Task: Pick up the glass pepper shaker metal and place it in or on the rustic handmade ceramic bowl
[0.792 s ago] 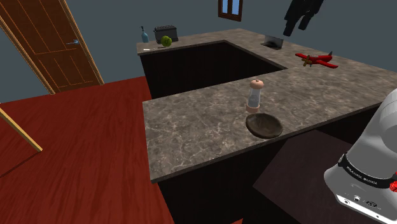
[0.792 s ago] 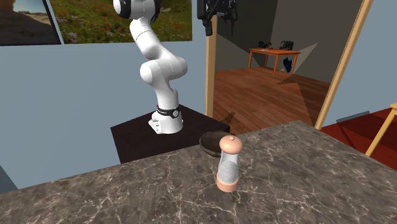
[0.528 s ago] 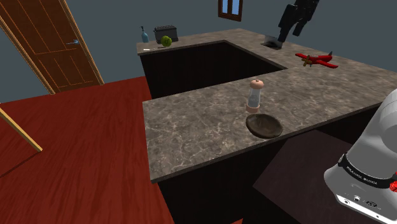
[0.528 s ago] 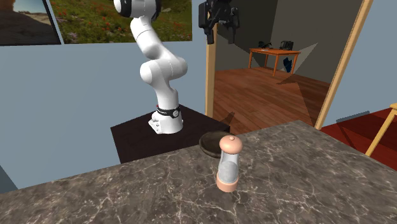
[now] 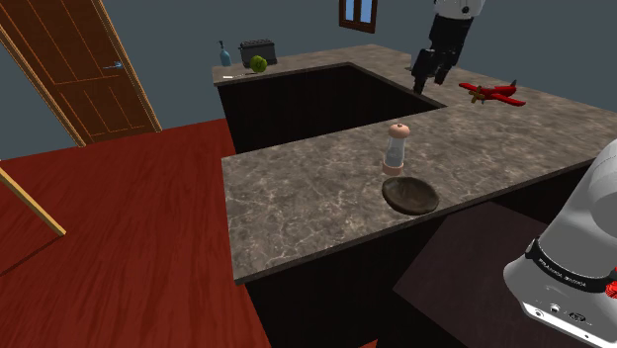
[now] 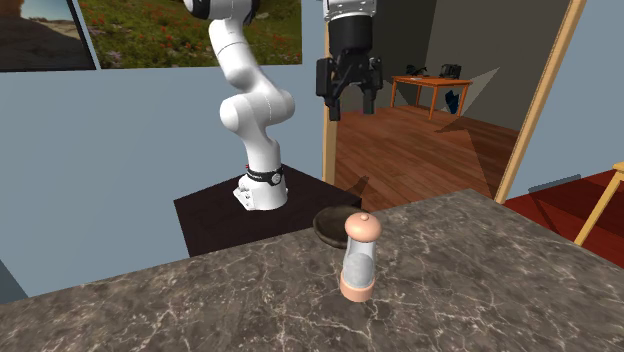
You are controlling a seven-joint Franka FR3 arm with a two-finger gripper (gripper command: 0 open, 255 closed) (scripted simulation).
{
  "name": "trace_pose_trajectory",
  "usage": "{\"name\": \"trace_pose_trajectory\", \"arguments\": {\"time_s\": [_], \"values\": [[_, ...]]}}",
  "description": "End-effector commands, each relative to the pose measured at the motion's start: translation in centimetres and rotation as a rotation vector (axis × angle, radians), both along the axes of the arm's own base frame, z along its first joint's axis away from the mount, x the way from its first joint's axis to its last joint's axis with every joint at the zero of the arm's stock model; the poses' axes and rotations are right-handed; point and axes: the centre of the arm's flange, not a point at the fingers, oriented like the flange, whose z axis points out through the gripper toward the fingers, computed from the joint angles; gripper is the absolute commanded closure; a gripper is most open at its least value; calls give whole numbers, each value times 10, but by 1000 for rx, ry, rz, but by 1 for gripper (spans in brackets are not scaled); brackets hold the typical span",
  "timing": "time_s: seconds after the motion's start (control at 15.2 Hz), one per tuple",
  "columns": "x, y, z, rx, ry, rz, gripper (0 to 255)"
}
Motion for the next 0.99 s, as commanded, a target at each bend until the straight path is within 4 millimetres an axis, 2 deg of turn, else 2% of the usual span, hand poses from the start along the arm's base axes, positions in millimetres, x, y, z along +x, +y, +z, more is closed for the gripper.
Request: {"name": "trace_pose_trajectory", "arguments": {"time_s": [0.0, 0.66, 0.92], "values": [[13, -11, -23, 5, 9, -5, 0], [74, -63, -133, 31, 57, -29, 0], [80, -66, -157, 33, 60, -31, 0]]}}
